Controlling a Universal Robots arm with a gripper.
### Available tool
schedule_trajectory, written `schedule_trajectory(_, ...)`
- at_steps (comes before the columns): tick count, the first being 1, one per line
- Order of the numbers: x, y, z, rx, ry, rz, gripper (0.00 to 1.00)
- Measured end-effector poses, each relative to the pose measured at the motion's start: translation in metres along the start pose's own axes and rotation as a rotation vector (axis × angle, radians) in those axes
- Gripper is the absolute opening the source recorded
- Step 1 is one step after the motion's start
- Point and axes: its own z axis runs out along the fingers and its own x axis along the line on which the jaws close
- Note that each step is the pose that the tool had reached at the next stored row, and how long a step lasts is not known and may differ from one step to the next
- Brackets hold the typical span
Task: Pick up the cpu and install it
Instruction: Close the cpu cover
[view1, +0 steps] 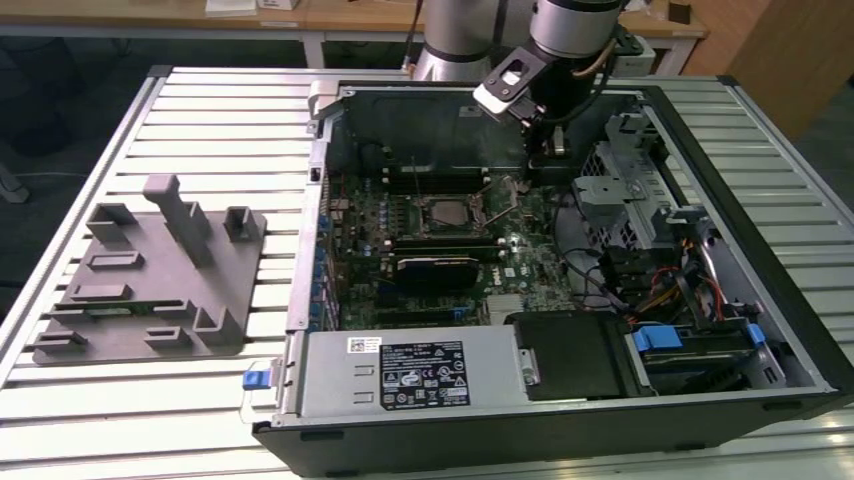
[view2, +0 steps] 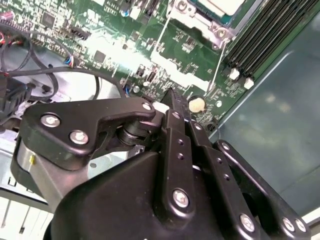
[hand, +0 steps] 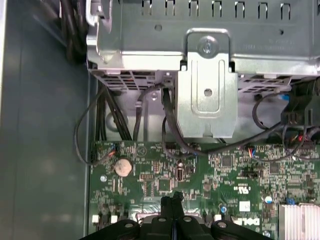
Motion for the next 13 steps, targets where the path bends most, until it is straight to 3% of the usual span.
schedule_trajectory(6,-0.0001,0.0007,0.001,0.0002,0.0003,0.0,0.11)
schedule_trajectory(13,0.0,0.0043,0.0079,0.0022,0.0001,0.0,0.11)
